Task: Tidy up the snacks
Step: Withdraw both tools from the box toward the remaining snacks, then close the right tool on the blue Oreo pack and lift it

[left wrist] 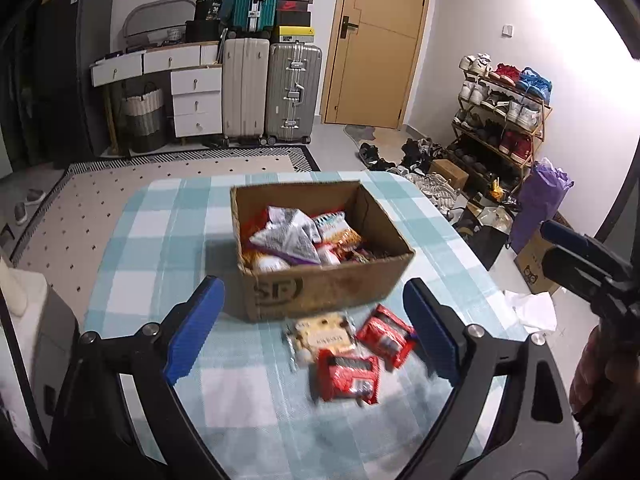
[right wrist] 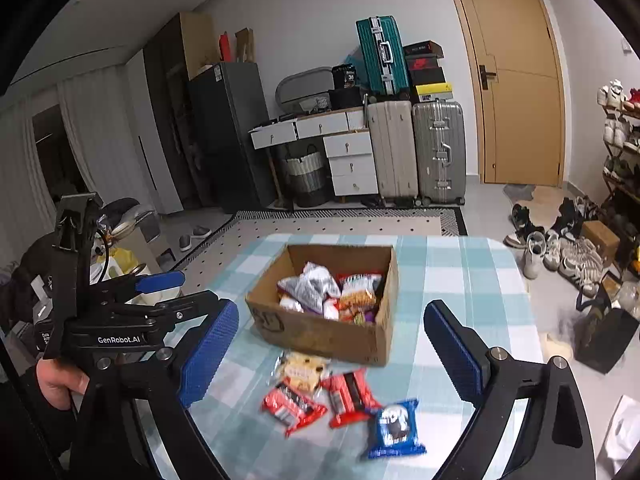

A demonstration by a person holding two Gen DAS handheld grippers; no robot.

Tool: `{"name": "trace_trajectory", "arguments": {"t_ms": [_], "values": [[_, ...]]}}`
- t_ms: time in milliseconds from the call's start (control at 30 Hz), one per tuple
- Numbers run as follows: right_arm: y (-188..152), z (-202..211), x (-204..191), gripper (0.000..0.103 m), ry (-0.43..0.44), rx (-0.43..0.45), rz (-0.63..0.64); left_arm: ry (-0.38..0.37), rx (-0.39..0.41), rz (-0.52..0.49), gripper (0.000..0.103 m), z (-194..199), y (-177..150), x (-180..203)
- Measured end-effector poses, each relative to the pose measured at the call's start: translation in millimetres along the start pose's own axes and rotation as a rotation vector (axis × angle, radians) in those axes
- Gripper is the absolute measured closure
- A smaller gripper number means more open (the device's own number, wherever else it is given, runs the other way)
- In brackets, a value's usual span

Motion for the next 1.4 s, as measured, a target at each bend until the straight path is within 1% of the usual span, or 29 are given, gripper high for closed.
{"name": "trace_trajectory", "arguments": {"t_ms": [33,67,100,133,200,267,400,467,633,767,900,1000,1200,1400], "values": [[-5,2,2,0.007,-0.01,-0.001,-0.002,-0.005,0.002,0.006,0.012,0,-4,1],[-9,3,4,0.007,-0.014,-0.002,-0.003,-0.005,0.008,0.014,0.01,1,-7,1],[-14,5,5,0.007,-0.018,-0.004,-0.006,-0.007,0.011,0.02,0.003,1,-10,2],[-20,6,7,0.007,-0.022,-0.006,-0.009,-0.007,0.018,0.026,0.0,1,-12,1],[-33,6,12,0.007,-0.026,-0.016,-0.014,-0.006,0.035,0.027,0.001,3,-17,2],[-47,6,15,0.007,-0.021,-0.028,-0.022,-0.009,0.022,0.026,0.001,-1,-23,2],[-70,-2,27,0.007,-0.016,-0.048,-0.056,-0.007,0.012,0.056,0.001,-7,-35,-3],[-86,-8,36,0.007,-0.015,-0.07,-0.078,0.0,0.005,0.07,0.001,-13,-43,-8],[-113,-27,48,0.007,-0.04,-0.124,-0.09,0.011,-0.028,0.086,0.001,-31,-66,-16],[-134,-46,57,0.007,-0.046,-0.171,-0.106,0.031,-0.056,0.078,0.001,-47,-81,-20],[-146,-61,62,0.007,-0.06,-0.2,-0.099,0.007,-0.1,0.104,0.001,-60,-94,-23],[-152,-76,65,0.007,-0.057,-0.23,-0.102,-0.002,-0.117,0.113,0.001,-67,-100,-24],[-166,-104,71,0.007,-0.055,-0.3,-0.113,0.005,-0.147,0.109,0.001,-78,-113,-26],[-169,-124,75,0.007,-0.07,-0.321,-0.102,0.01,-0.173,0.12,0.001,-85,-125,-33]]}}
Point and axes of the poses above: each gripper's, at about its wrist camera, not at the fingertips, and z roughly against the way its jaws point, x to its right, y to its top, the point moved 9 cm from there along -z, roughly the way its jaws point, and after that the axes turned 3 degrees about -y, right-handed, at the moved point
